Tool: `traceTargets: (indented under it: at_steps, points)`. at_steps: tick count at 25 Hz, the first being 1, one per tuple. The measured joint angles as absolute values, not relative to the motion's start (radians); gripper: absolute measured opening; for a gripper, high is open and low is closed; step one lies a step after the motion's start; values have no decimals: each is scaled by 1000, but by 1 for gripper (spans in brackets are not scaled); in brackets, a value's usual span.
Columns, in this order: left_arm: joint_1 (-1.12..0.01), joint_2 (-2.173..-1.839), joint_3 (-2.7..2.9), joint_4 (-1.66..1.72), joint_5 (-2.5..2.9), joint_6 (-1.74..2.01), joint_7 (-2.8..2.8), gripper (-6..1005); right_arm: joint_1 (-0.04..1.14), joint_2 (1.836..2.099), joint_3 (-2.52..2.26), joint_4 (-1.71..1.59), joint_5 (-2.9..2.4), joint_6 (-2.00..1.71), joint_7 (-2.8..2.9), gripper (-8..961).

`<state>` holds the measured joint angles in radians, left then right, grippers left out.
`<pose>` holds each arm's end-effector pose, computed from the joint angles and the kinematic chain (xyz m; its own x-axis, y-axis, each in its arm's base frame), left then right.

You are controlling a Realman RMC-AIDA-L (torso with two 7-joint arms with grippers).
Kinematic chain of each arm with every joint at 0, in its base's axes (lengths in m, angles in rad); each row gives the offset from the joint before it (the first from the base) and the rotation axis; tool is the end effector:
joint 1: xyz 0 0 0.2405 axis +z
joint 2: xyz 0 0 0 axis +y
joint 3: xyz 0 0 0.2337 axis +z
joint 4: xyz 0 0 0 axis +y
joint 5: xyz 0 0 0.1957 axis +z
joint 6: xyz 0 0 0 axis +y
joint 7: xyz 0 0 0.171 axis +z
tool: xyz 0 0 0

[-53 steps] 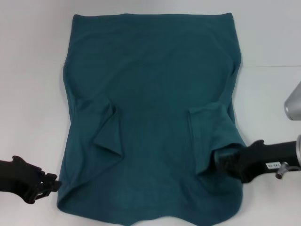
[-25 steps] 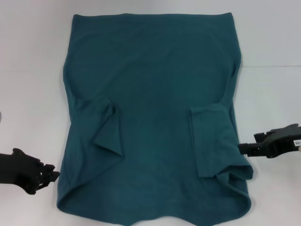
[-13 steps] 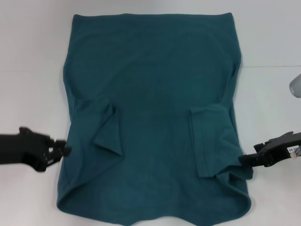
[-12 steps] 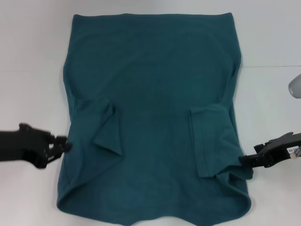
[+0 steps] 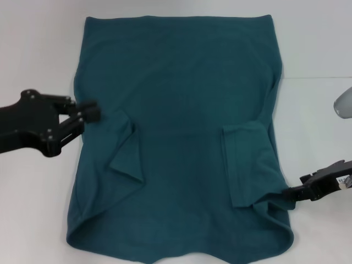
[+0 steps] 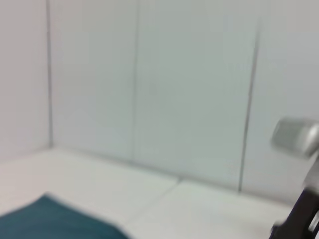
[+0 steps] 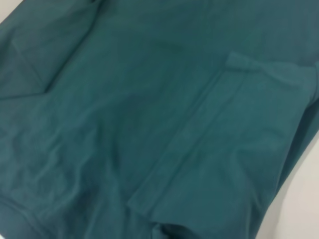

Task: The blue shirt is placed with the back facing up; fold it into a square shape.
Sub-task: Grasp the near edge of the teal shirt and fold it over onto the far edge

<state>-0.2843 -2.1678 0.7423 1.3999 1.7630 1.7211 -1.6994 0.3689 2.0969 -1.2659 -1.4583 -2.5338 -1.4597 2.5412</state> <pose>-0.1726 0.2920 0.0810 0.8003 0.1302 0.5854 0.3793 -0.8660 -0.3259 0.2257 0.3206 0.0127 0.6477 -0.7610 -0.0359 -0.6792 -0.5555 -0.4797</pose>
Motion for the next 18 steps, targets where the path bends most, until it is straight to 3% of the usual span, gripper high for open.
traceTargets:
  at_steps: [18]
  points:
    - [-294,-2166,738,1347,1684,1736,-1687,96,423,2098,-1307,-1447,-2637,-1452,2583,608]
